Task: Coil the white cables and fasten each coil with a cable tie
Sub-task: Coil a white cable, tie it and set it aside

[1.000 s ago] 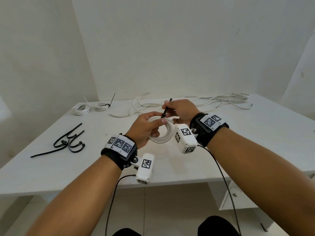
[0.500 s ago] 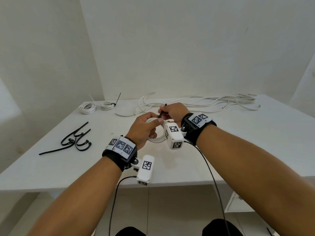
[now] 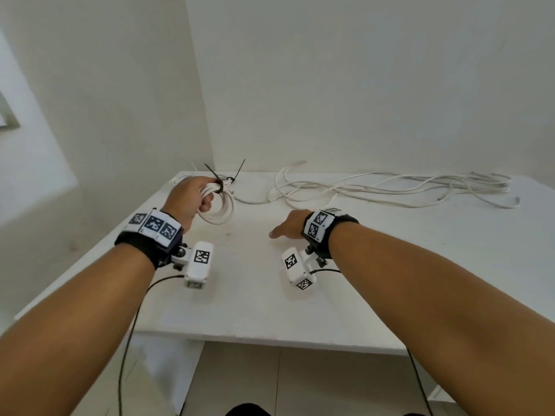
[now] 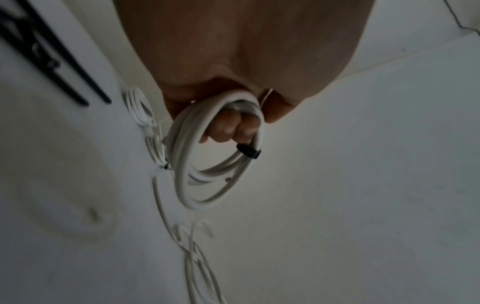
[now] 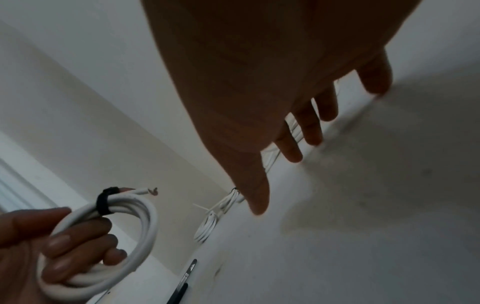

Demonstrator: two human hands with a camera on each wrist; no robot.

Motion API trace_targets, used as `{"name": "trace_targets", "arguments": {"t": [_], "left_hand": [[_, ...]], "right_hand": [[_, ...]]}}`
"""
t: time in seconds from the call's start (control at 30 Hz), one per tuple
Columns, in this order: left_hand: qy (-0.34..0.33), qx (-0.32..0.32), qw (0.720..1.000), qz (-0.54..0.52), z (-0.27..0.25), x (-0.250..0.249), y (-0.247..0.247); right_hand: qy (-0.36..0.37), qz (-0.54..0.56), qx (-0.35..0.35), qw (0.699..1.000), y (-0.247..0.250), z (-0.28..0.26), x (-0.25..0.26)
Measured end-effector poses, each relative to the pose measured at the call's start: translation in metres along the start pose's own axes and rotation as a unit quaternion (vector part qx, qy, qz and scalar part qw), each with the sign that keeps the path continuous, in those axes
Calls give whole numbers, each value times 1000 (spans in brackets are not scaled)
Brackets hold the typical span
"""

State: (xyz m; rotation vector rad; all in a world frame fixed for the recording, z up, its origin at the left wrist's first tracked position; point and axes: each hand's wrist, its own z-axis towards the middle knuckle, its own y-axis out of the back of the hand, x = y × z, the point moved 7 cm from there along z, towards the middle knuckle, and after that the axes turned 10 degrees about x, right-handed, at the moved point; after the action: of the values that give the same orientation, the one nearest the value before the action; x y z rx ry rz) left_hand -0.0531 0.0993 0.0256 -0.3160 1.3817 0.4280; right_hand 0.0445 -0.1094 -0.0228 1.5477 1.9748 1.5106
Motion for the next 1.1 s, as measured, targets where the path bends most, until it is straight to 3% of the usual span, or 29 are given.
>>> {"name": "trace_targets", "arguments": {"t": [0.13, 0.3, 0.4, 0.6, 0.87, 0.93, 1.1], "left_hand": [[2, -3, 984, 177, 17, -10, 33], [79, 31, 941, 327, 51, 0, 60], [119, 32, 894, 430, 75, 8, 71], [155, 20, 785, 599, 120, 20, 87], [168, 87, 684, 704, 141, 52, 80], [171, 92, 673, 713, 142, 57, 81], [161, 86, 685, 705, 146, 55, 85]], "right_hand": [[-2, -40, 41, 998, -11, 3, 15], [-30, -59, 84, 994, -24, 4, 19], [-35, -47, 100, 993, -20, 6, 19], [-61, -51, 60, 995, -11, 13, 16], [-62, 34, 160, 985, -12, 5, 20], [-59, 52, 172, 982, -14, 2, 24], [-58, 69, 185, 979, -14, -3, 27]]}}
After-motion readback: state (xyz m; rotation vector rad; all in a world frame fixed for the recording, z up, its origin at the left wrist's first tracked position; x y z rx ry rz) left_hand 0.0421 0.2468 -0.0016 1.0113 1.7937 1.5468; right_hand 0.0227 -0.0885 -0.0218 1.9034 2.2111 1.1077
